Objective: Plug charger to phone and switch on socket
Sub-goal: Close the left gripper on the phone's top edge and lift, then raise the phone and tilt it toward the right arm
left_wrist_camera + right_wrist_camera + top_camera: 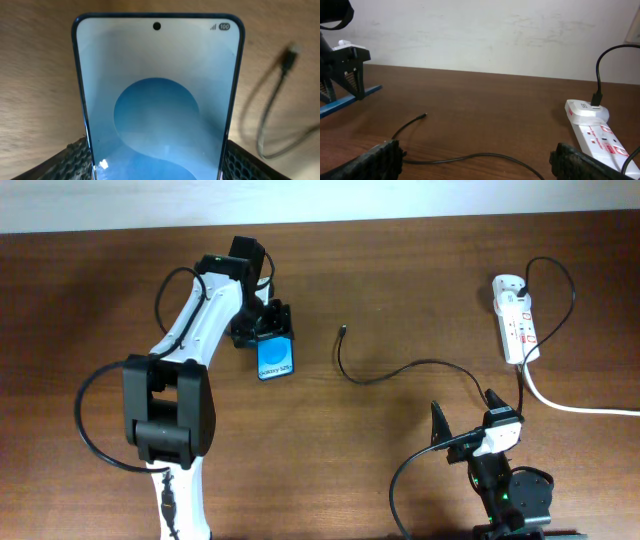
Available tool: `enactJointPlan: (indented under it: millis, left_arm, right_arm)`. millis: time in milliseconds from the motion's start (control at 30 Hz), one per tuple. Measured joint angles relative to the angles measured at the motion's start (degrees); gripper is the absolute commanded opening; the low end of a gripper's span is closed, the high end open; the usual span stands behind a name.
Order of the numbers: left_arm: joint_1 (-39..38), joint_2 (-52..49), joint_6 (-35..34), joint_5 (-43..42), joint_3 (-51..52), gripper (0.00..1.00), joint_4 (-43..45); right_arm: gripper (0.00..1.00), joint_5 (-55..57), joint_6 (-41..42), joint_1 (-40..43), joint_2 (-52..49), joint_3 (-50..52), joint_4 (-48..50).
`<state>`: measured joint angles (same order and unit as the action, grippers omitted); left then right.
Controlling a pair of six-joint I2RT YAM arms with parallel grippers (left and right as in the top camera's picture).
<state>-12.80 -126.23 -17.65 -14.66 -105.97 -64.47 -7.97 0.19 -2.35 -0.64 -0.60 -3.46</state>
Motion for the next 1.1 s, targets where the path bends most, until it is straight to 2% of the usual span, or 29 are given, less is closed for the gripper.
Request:
enactJointPlan:
  millis: [133, 333, 467, 567, 833, 1100]
  left_arm:
    - [0.0, 0.0, -3.41, -3.67, -3.06, 0.0, -4.15]
    - [0.0, 0.0, -9.09, -4.72, -5.92, 0.0, -9.07]
    - [0.39, 0.0, -16.06, -5.95, -6.56, 0.0, -11.28]
    - [2.05, 0.0, -18.62, -11.74, -6.6, 0.0, -11.39]
    - [6.47, 0.0, -19.93, -24.96, -6.64, 0.0, -11.17]
    - [6.88, 0.0, -25.53, -37.86, -6.64, 0.0, -11.21]
  right_arm:
    - [0.98, 0.0, 0.02, 0.0, 0.02, 0.0, 0.02]
    - [0.98, 0.0, 0.0, 0.0, 0.0, 0.0, 0.0]
    - [0.98, 0.0, 0.02, 0.0, 0.02, 0.0, 0.0]
    - [0.98, 0.0, 0.0, 0.0, 0.02, 0.0, 0.02]
    - [0.98, 0.0, 0.04, 0.0, 0.02, 0.0, 0.0]
    - [0.98, -0.02, 0.02, 0.0, 0.02, 0.0, 0.0]
